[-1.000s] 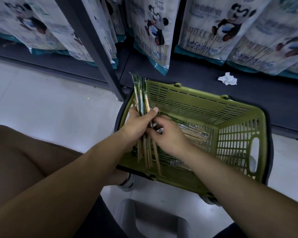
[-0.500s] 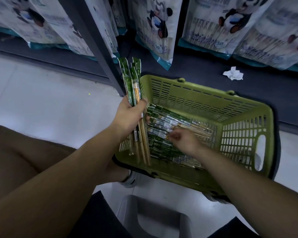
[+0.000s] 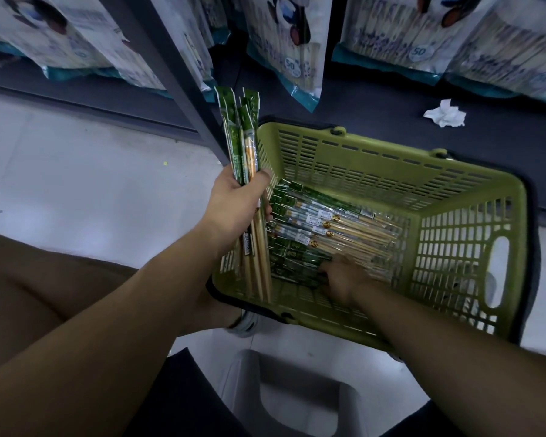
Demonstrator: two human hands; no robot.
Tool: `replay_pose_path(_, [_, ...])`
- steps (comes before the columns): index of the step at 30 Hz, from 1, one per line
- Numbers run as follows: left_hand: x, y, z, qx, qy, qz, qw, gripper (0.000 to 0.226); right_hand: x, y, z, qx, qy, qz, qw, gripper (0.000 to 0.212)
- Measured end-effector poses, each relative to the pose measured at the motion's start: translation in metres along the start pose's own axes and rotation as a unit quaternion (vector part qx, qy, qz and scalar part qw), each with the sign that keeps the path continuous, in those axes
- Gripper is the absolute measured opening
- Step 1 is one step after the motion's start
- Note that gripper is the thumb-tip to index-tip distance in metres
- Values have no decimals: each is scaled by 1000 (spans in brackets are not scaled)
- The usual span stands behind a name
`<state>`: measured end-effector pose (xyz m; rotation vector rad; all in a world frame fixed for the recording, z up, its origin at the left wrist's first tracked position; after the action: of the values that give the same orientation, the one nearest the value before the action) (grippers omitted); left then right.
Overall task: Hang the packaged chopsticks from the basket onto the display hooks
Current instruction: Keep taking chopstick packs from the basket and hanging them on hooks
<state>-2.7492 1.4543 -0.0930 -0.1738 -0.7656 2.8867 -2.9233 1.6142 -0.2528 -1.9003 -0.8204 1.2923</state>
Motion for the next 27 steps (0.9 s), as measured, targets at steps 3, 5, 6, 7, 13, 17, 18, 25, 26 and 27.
replay_pose_path(3, [0,1,0,0,10,1,1000,18,0,2,1,5,23,-12,1000,37])
replay_pose_path(5, [-1,2,1,1,10,3,1000,19,0,3,2,7,51,-15,999,33])
replay_pose_path(6, [-1,2,1,3,10,3,1000,20,0,2,4,9,63,-14,998,33])
replay_pose_path(7, [-1,2,1,3,11,3,1000,20,0,2,5,10,74,-12,997,34])
replay_pose_path(13, [-1,-1,2,1,4,1,1000,19,-11,-5,12,11,116,-8,993,35])
replay_pose_path(17, [-2,-3,3,-9,-14,21,1000,16,-42,-22,19,7,187,47,981,16])
replay_pose_path(18, [-2,-4,3,-12,-16,29,999,16,-54,-29,20,6,209,68,975,9])
replay_pose_path(25, [27,-19,19,-2,0,5,1000,29,-145,-97,1,-21,378,190,906,10])
replay_pose_path(26, [35,-24,24,9,8,-15,1000,31,-155,-107,-7,-38,393,197,898,12])
replay_pose_path(27, [43,-30,29,17,9,-36,999,30,-164,-118,-15,-56,409,209,887,12])
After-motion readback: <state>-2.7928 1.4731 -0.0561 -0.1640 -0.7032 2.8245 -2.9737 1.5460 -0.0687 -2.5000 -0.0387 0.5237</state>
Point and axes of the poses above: each hand's wrist, its own y-axis towards the middle knuckle, its own x-axis out of the palm, z = x × y, the point moved 6 cm from there along y, towards the middle knuckle, and after that the axes turned 1 degree about x, right-handed, at the moved point
